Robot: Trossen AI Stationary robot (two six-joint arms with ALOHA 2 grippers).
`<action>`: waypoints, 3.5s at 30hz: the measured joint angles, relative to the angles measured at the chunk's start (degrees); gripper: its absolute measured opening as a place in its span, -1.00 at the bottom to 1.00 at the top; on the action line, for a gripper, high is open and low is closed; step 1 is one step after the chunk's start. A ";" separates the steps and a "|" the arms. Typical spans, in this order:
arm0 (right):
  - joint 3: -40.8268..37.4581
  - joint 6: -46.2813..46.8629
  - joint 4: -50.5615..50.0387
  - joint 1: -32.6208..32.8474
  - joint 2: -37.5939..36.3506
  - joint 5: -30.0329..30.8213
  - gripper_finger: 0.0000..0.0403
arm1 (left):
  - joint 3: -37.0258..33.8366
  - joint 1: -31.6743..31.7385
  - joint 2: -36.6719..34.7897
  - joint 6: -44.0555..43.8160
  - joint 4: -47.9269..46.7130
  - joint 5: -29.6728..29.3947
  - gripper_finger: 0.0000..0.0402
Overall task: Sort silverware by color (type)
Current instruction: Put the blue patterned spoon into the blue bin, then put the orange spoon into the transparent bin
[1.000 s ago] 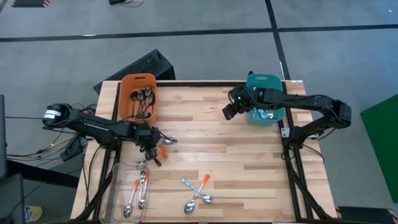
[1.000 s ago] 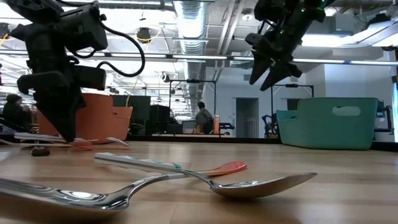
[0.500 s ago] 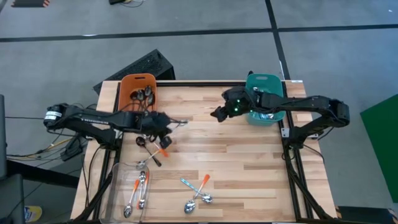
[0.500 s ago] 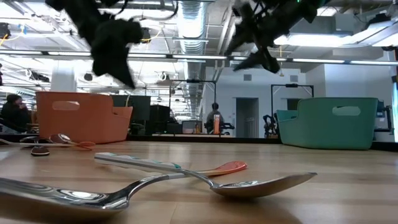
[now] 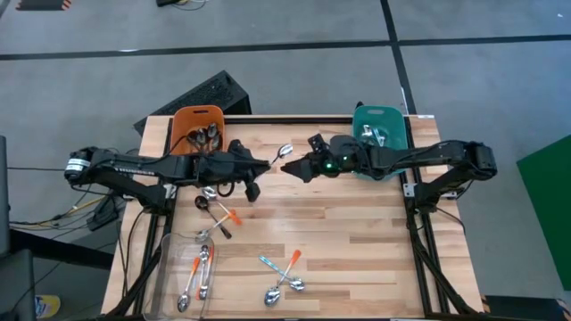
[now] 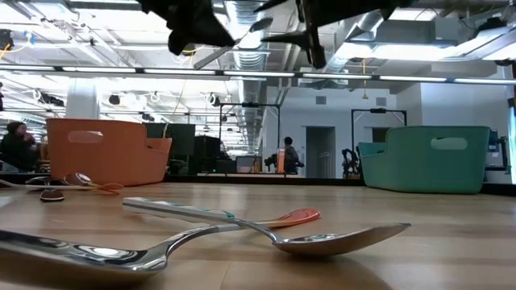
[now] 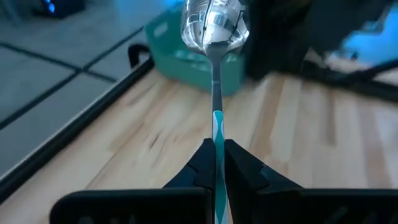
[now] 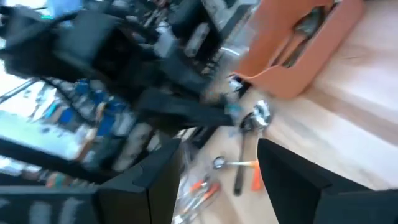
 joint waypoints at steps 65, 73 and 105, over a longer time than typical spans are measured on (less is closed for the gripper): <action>-2.72 -37.51 -62.32 -36.41 -19.11 13.64 -0.96 | 0.02 0.11 3.97 -18.10 -16.36 -1.61 -0.36; -4.05 -41.49 -68.90 -44.32 -10.81 11.75 -0.75 | 0.02 0.33 3.97 -30.37 -21.81 3.27 -0.36; -3.95 -24.58 -57.31 -21.81 -21.74 11.07 0.09 | -14.16 2.06 4.58 10.67 -32.38 14.01 -0.48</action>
